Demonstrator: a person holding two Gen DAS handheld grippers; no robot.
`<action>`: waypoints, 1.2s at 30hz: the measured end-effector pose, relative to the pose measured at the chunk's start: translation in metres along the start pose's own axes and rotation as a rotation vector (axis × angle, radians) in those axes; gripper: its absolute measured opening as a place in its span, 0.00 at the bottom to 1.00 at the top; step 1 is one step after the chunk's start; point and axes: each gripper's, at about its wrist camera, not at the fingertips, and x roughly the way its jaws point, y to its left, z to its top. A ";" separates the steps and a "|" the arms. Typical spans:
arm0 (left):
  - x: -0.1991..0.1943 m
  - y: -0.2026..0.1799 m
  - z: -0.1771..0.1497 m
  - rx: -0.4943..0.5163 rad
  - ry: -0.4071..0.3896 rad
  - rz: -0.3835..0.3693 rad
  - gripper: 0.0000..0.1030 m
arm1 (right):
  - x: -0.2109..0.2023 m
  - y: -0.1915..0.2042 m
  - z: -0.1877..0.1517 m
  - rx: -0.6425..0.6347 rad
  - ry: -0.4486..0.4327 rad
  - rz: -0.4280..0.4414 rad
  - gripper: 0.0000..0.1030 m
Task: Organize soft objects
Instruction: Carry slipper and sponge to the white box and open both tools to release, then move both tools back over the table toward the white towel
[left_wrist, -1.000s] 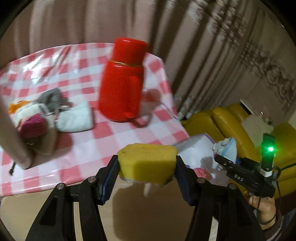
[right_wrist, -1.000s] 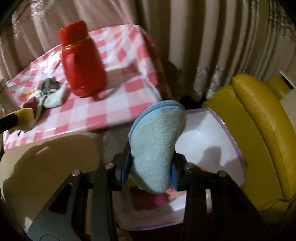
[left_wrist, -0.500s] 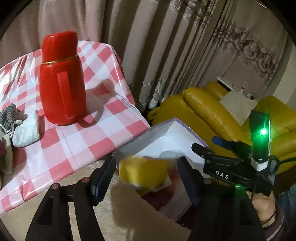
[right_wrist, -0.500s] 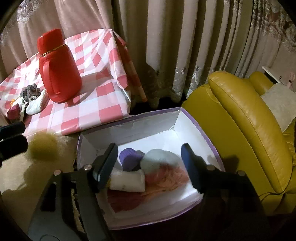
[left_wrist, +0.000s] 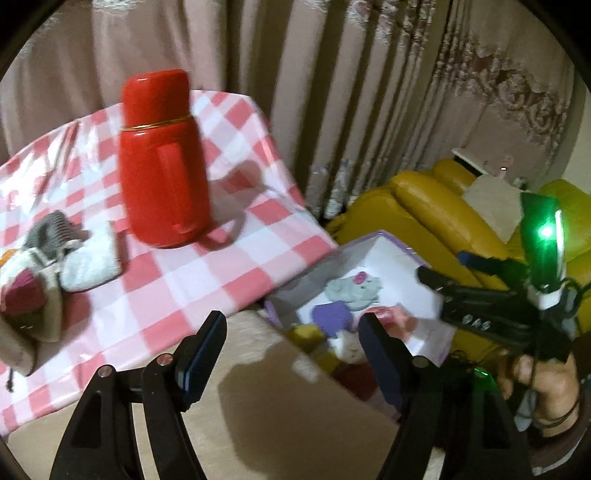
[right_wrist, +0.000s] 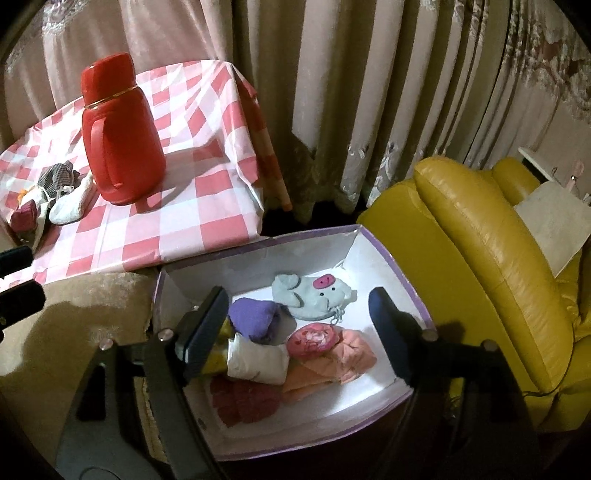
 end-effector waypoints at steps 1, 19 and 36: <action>-0.002 0.005 -0.002 -0.009 -0.001 0.019 0.72 | -0.001 0.001 0.001 -0.006 -0.003 -0.003 0.79; -0.081 0.144 -0.080 -0.313 -0.051 0.195 0.72 | -0.010 0.091 0.011 -0.142 -0.004 0.171 0.80; -0.132 0.262 -0.139 -0.573 -0.102 0.325 0.72 | 0.009 0.235 0.031 -0.421 0.026 0.327 0.81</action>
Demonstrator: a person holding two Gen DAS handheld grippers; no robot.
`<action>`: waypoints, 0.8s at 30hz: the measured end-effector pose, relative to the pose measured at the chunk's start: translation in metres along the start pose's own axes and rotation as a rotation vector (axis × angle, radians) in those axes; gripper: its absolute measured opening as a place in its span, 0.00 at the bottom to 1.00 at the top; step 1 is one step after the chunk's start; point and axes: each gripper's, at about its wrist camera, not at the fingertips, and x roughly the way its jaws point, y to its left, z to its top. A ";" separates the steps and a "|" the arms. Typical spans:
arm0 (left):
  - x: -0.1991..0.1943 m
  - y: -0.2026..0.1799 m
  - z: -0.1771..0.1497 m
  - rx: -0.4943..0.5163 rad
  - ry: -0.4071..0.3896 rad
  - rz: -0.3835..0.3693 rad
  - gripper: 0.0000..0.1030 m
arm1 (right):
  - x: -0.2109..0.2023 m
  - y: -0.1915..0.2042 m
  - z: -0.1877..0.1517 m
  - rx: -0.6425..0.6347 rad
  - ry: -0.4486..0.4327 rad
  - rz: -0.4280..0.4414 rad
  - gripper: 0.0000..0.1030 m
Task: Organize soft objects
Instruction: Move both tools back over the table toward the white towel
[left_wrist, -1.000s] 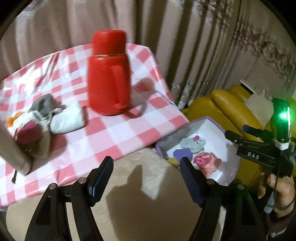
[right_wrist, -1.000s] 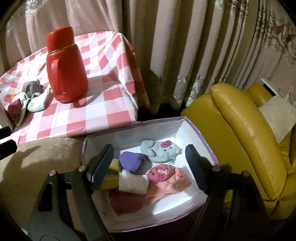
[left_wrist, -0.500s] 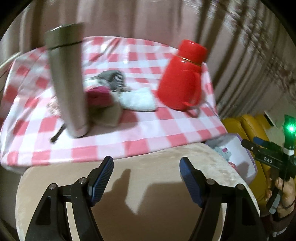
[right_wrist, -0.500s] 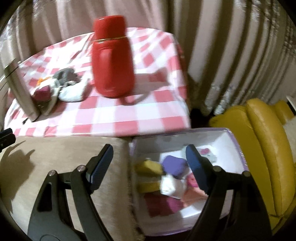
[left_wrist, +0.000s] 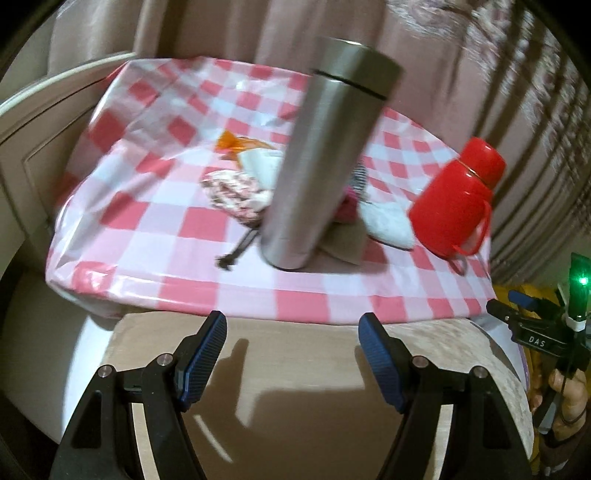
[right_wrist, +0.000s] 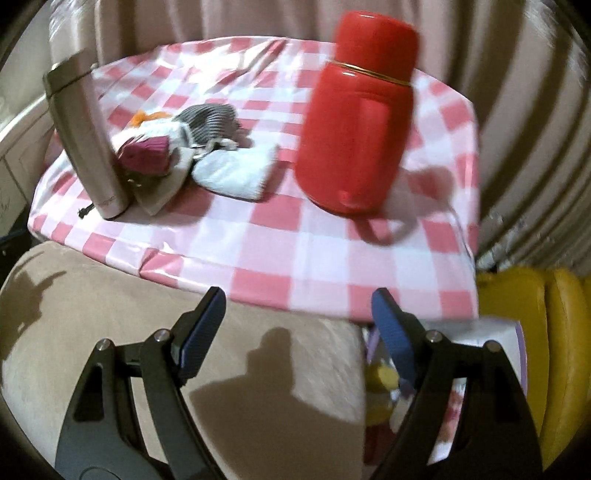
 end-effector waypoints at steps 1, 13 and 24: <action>0.001 0.005 0.000 -0.012 0.001 0.002 0.72 | 0.005 0.008 0.007 -0.026 -0.002 0.004 0.81; 0.008 0.048 0.007 -0.126 0.010 0.010 0.72 | 0.077 0.066 0.064 -0.293 0.033 0.005 0.81; 0.021 0.082 0.031 -0.143 0.015 0.047 0.72 | 0.133 0.085 0.091 -0.337 0.078 0.027 0.81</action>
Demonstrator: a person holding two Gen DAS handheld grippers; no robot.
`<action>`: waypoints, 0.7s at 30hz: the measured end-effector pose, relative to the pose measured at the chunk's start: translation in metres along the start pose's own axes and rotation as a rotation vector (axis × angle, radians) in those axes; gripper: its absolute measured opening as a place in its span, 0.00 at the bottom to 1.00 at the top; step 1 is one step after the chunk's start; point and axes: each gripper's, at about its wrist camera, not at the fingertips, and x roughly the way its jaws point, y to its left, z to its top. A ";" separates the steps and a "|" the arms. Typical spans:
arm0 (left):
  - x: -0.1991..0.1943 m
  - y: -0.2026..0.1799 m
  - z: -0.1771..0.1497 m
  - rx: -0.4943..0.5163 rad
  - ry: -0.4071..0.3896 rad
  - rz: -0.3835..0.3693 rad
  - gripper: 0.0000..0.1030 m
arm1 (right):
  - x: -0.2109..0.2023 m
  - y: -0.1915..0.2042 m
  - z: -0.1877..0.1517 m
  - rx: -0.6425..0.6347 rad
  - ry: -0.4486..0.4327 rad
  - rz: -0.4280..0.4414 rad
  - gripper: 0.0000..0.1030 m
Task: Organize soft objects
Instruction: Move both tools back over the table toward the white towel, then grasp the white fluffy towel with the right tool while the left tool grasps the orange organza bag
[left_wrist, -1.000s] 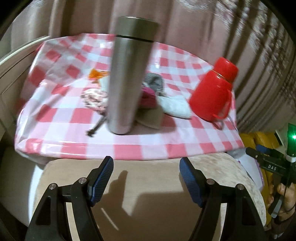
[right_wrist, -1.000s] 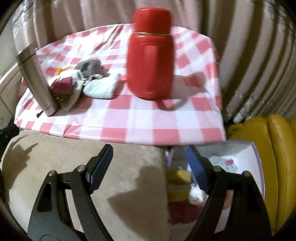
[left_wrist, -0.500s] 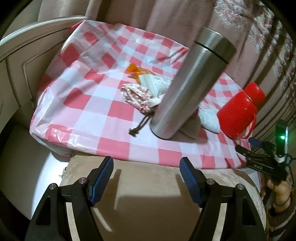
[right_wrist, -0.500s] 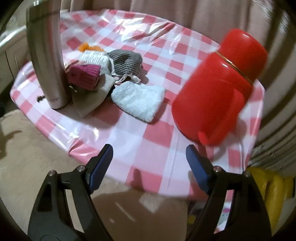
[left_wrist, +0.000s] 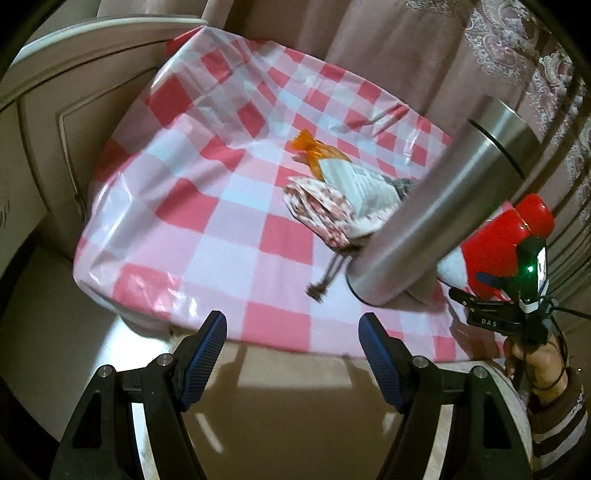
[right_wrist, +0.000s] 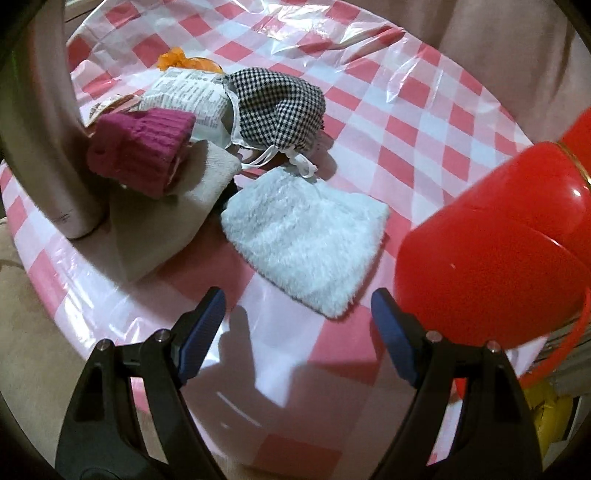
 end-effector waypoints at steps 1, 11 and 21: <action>0.001 0.002 0.004 0.005 -0.002 0.006 0.72 | 0.003 0.001 0.002 -0.003 0.002 -0.001 0.81; 0.036 0.022 0.061 0.014 -0.028 0.053 0.72 | 0.025 -0.004 0.015 0.019 0.007 0.009 0.81; 0.097 0.014 0.141 0.038 -0.019 -0.024 0.72 | 0.032 -0.002 0.026 0.036 -0.026 0.031 0.70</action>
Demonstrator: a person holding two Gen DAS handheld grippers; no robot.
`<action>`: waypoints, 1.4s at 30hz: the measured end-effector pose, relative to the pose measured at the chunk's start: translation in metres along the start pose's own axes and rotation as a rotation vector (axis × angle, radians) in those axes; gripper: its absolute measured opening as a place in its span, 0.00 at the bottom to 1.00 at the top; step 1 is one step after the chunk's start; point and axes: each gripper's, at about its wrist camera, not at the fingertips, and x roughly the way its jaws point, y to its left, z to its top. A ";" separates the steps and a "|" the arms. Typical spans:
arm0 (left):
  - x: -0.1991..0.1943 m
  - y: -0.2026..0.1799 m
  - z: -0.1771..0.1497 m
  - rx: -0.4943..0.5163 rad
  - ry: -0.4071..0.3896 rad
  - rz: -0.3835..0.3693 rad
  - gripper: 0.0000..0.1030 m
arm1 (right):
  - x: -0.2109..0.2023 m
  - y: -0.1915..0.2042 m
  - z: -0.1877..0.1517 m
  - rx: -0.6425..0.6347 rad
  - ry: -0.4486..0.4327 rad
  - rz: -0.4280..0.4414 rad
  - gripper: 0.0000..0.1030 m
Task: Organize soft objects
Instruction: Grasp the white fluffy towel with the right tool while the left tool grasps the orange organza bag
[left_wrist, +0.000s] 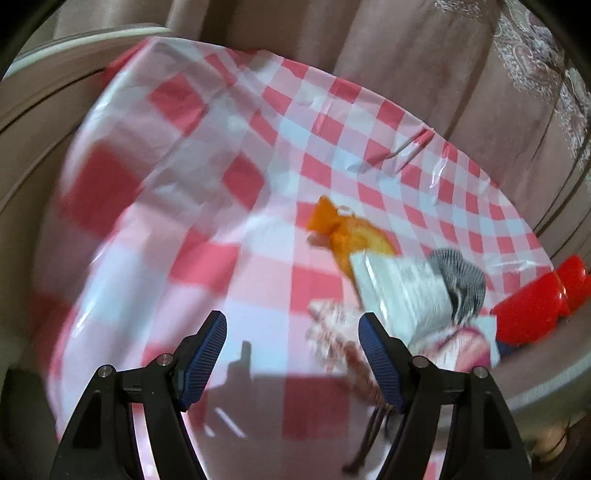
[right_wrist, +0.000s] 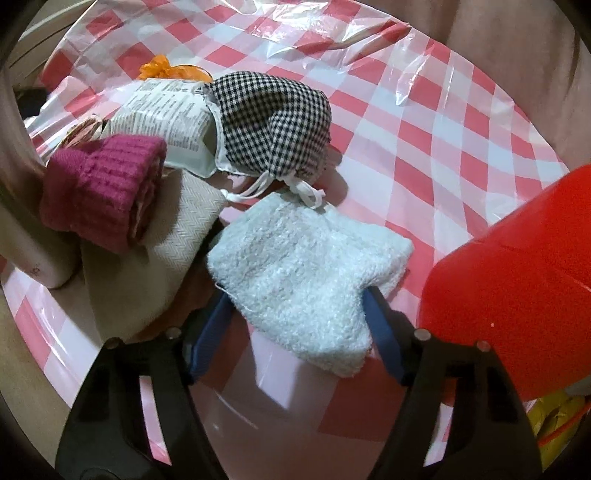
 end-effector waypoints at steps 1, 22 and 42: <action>0.009 0.000 0.009 -0.012 0.010 -0.028 0.72 | 0.000 0.000 0.001 -0.001 -0.003 0.001 0.70; 0.150 -0.029 0.078 -0.058 0.220 -0.178 0.22 | -0.007 0.009 -0.009 0.001 -0.051 -0.024 0.35; 0.027 -0.012 0.073 -0.022 -0.050 -0.034 0.07 | -0.042 -0.006 -0.020 0.101 -0.103 0.025 0.19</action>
